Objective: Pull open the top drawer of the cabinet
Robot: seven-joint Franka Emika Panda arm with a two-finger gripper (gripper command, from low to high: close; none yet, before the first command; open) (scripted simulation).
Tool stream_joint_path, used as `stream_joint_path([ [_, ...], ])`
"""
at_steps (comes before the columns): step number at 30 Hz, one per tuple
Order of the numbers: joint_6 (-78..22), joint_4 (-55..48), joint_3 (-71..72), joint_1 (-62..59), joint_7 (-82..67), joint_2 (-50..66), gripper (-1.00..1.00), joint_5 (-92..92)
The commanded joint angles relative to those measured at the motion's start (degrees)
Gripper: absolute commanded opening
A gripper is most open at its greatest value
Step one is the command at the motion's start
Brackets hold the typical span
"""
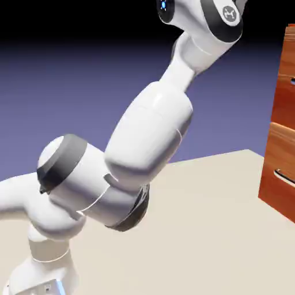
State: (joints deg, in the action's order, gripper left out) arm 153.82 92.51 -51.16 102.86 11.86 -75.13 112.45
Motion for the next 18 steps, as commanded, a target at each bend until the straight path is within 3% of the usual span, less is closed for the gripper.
stream_joint_path([
  [1, -0.41, -1.39, -1.04, 2.08, -0.62, -0.86, 0.00, 2.29],
  [18, -5.81, -24.01, -15.98, 34.06, -10.96, -13.56, 0.00, 35.68],
])
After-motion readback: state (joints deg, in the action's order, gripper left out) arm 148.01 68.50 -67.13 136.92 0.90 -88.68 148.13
